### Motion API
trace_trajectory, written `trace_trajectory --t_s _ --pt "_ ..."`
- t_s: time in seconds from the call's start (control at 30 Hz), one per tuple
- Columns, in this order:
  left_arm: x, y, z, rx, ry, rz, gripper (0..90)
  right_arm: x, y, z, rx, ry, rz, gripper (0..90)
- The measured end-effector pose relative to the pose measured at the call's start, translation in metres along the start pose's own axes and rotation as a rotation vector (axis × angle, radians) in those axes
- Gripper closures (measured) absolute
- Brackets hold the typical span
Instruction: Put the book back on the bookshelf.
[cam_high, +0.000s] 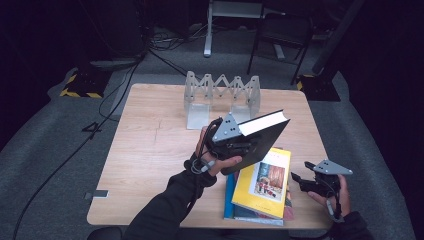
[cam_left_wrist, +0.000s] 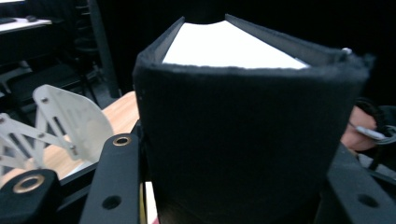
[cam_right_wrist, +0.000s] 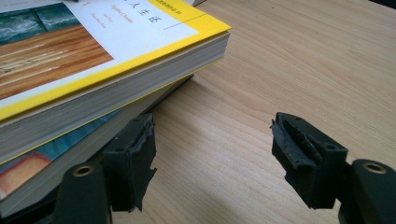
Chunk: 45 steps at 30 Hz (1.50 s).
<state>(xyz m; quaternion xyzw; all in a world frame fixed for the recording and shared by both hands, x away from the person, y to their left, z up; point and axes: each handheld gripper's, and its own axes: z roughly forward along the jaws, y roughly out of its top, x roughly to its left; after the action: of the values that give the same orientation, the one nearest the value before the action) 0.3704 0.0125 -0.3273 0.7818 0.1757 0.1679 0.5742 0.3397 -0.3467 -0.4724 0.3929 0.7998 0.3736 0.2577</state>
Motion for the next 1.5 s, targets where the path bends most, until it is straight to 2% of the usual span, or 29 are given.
trace_trajectory --t_s 0.17,0.4,0.5,0.53,0.6,0.67,0.77,0.8,0.83,0.93,0.97,1.07,1.1,1.2,1.27,1.4,1.5 --pt "0.013 0.003 -0.003 0.013 0.052 -0.009 52.8 0.001 -0.001 0.003 0.017 0.005 -0.003 30.1" --pt "0.036 0.002 -0.01 0.029 0.127 -0.025 52.8 0.0 -0.001 0.003 0.013 0.008 0.005 30.2" --pt "0.047 -0.001 -0.015 0.035 0.156 -0.052 52.8 0.0 -0.002 0.003 0.014 0.01 0.006 30.2" --pt "0.047 -0.001 -0.015 0.035 0.156 -0.052 52.8 0.0 -0.002 0.003 0.015 0.01 0.008 30.2" --pt "0.057 -0.003 -0.02 0.039 0.194 -0.065 52.8 0.0 -0.002 0.003 0.014 0.012 0.009 30.2" --pt "0.061 -0.004 -0.022 0.039 0.205 -0.073 52.8 0.0 -0.002 0.003 0.014 0.012 0.008 30.2" --pt "0.074 -0.008 -0.029 0.031 0.233 -0.119 52.7 0.0 -0.002 0.004 0.017 0.014 0.01 30.2" --pt "0.082 -0.01 -0.033 0.027 0.259 -0.143 52.8 -0.001 -0.002 0.004 0.018 0.014 0.008 30.3" --pt "0.085 -0.012 -0.035 0.026 0.274 -0.15 52.7 -0.001 -0.002 0.003 0.017 0.014 0.01 30.2" --pt "0.092 -0.014 -0.037 0.035 0.308 -0.156 52.8 -0.002 -0.002 0.002 0.012 0.014 0.018 30.3" --pt "0.098 -0.016 -0.038 0.048 0.342 -0.158 52.8 -0.002 -0.002 0.003 0.011 0.014 0.02 30.3" --pt "0.104 -0.019 -0.039 0.056 0.396 -0.155 52.7 -0.002 -0.003 0.004 0.024 0.015 0.007 30.3" --pt "0.104 -0.019 -0.039 0.056 0.396 -0.155 52.7 -0.002 -0.003 0.004 0.024 0.015 0.007 30.3" --pt "0.112 -0.023 -0.039 0.068 0.432 -0.157 52.7 -0.001 -0.004 0.005 0.034 0.014 -0.002 30.3" --pt "0.117 -0.027 -0.04 0.065 0.443 -0.183 52.7 -0.001 -0.004 0.005 0.036 0.012 -0.005 30.3" --pt "0.124 -0.03 -0.041 0.068 0.474 -0.2 52.7 -0.001 -0.004 0.005 0.036 0.014 -0.002 30.4" --pt "0.131 -0.033 -0.043 0.061 0.481 -0.224 52.7 -0.001 -0.004 0.005 0.035 0.013 -0.007 30.4"
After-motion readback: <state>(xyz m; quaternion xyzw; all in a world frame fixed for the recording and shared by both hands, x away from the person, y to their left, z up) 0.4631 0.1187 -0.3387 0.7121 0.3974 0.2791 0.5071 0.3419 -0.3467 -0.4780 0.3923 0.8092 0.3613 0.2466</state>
